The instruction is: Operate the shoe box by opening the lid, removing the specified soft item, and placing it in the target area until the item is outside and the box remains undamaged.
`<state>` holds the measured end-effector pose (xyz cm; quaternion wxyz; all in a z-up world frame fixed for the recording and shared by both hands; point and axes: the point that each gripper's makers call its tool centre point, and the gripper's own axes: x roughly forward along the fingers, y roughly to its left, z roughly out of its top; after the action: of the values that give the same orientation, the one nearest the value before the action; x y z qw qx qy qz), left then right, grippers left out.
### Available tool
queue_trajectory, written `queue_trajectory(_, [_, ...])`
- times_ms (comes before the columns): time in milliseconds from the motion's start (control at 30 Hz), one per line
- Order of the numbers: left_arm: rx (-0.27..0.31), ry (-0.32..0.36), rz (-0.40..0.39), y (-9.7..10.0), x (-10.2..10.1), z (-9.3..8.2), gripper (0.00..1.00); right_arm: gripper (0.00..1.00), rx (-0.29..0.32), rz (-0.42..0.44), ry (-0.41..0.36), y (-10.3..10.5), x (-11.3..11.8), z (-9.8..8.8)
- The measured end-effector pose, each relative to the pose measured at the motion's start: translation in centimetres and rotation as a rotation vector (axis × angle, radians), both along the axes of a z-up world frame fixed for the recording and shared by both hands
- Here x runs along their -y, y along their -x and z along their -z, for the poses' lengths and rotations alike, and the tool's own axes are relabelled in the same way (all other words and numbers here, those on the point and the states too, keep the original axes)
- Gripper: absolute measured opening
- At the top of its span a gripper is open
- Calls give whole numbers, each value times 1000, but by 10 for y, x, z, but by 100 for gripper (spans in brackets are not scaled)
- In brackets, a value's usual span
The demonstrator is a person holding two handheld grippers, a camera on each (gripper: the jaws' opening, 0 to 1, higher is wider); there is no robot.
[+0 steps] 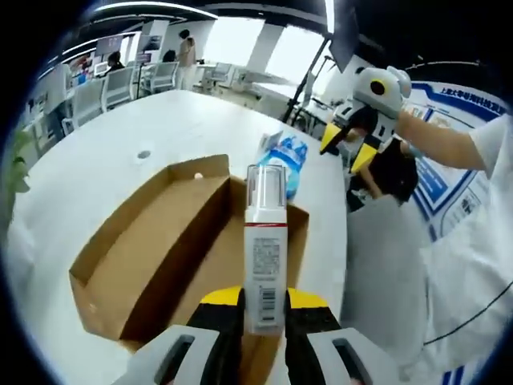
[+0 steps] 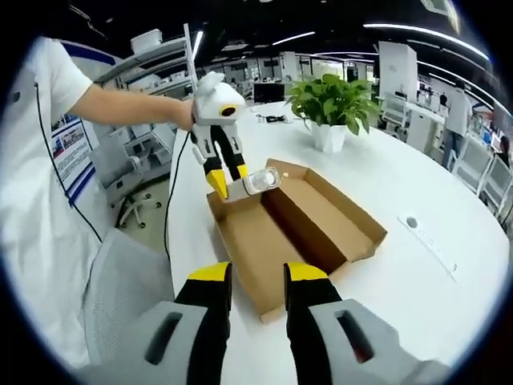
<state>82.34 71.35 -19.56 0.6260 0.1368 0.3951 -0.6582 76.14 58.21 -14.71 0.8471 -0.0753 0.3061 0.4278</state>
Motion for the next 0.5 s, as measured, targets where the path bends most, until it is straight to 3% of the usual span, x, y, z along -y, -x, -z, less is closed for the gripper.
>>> queue_trajectory(133, [-4,35,-20,-1,7,-8,18,24,15,12,-18,0,2,-7])
queue_trajectory(300, [11,82,-37,34,32,-27,18,24,34,24,-34,3,8,-17])
queue_trajectory(500, [6,154,-72,35,49,-44,18,25,60,64,-71,4,19,-32])
